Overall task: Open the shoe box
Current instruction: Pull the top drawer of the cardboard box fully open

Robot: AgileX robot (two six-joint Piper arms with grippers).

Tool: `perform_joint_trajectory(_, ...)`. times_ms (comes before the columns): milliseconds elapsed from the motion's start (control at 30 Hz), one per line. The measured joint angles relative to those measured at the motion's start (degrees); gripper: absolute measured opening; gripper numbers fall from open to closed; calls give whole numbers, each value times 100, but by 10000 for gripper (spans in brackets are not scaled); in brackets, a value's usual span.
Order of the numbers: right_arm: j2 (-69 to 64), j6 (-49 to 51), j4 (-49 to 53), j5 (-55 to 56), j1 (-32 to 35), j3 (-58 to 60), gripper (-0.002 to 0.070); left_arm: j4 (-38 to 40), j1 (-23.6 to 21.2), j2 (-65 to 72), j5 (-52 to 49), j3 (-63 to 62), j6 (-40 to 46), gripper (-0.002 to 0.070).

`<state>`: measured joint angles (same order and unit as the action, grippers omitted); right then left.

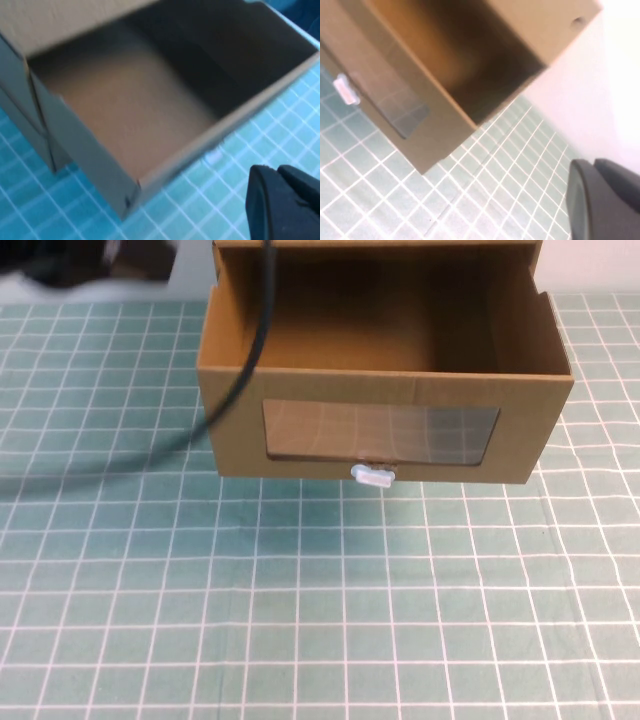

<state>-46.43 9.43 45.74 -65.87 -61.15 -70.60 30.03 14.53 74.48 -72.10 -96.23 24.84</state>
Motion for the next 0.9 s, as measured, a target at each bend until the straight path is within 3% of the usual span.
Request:
perform_joint_trajectory(200, 1236, -9, 11, 236, 0, 1000, -12, -406, 0, -1519, 76, 1859, 22, -5)
perform_joint_trajectory(467, 2730, -9, -10, 257, 0, 2802, -13, -456, 0, -3885, 1798, 4444, -60, -5)
perform_joint_trajectory(667, 3245, -9, -109, 257, 0, 3489, -13, -630, 0, -5196, 2061, 5197, -113, -5)
perform_joint_trajectory(900, 3296, -22, -146, 257, 0, 3792, -13, -956, 0, -5715, 2244, 5220, -113, -5)
